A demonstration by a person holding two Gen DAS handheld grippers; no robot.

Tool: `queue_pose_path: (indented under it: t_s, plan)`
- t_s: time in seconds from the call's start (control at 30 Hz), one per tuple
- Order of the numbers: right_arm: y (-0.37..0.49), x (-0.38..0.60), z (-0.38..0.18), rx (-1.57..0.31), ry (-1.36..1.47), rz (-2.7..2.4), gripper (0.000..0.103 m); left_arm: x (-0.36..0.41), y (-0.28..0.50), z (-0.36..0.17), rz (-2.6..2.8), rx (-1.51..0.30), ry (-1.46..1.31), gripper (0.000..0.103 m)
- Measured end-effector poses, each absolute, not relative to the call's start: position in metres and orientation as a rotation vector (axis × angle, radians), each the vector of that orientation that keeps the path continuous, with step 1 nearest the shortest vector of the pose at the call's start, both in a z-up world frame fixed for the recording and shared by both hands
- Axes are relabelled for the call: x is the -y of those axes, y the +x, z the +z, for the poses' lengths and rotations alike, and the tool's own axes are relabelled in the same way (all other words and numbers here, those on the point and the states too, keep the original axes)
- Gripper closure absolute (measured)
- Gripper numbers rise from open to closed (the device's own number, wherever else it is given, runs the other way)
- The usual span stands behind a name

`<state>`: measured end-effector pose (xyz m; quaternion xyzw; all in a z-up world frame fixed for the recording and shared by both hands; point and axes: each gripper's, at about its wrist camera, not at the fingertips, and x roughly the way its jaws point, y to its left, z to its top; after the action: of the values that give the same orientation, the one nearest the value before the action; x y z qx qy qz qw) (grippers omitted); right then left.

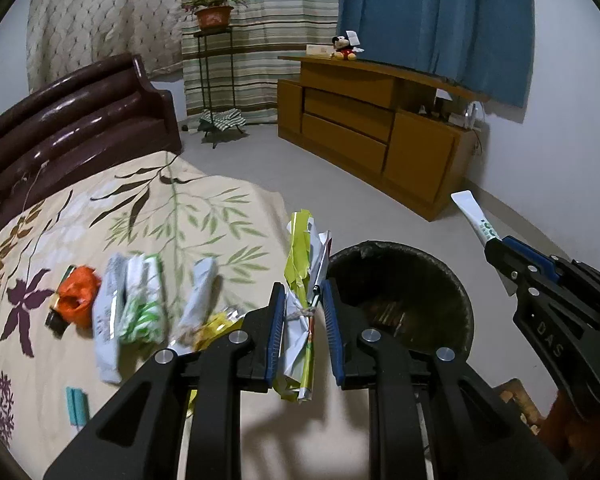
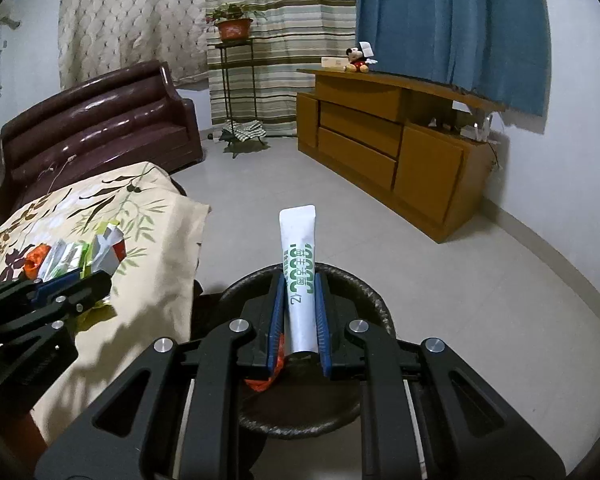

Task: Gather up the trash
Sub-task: 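Carry both items over the bin and open both grippers to drop them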

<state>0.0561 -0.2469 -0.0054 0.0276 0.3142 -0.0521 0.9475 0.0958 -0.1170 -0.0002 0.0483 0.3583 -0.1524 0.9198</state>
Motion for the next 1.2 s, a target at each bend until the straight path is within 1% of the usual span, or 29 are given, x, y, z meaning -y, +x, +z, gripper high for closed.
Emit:
queue_pose_path:
  t_s: [0.5, 0.57, 0.6, 0.63, 0.67, 0.7, 0.73, 0.9, 1.03, 1.2]
  plan:
    - [0.079, 0.279, -0.021, -0.652, 0.104, -0.129, 0.087, 0.162, 0.125, -0.006, -0.310, -0.719, 0.161, 0.082]
    - [0.082, 0.280, -0.024, -0.654, 0.107, -0.131, 0.086, 0.164, 0.129, -0.007, -0.304, -0.721, 0.164, 0.080]
    - [0.084, 0.281, -0.026, -0.655, 0.108, -0.132, 0.085, 0.165, 0.131, -0.009, -0.301, -0.725, 0.169, 0.077]
    - [0.084, 0.281, -0.027, -0.655, 0.110, -0.133, 0.085, 0.166, 0.131, -0.010, -0.298, -0.727, 0.171, 0.066]
    - [0.086, 0.281, -0.029, -0.657, 0.115, -0.133, 0.081, 0.166, 0.132, -0.011, -0.291, -0.726, 0.172, 0.060]
    - [0.088, 0.282, -0.031, -0.662, 0.120, -0.131, 0.078, 0.166, 0.132, -0.012, -0.286, -0.723, 0.171, 0.050]
    - [0.087, 0.283, -0.034, -0.663, 0.123, -0.132, 0.076, 0.165, 0.132, -0.013, -0.281, -0.721, 0.171, 0.049]
    - [0.090, 0.284, -0.038, -0.675, 0.124, -0.140, 0.074, 0.164, 0.134, -0.017, -0.275, -0.743, 0.166, 0.049]
    - [0.089, 0.282, -0.037, -0.671, 0.122, -0.143, 0.069, 0.161, 0.133, -0.014, -0.275, -0.742, 0.155, 0.046]
    - [0.086, 0.279, -0.035, -0.676, 0.125, -0.137, 0.066, 0.150, 0.129, -0.009, -0.267, -0.737, 0.139, 0.045]
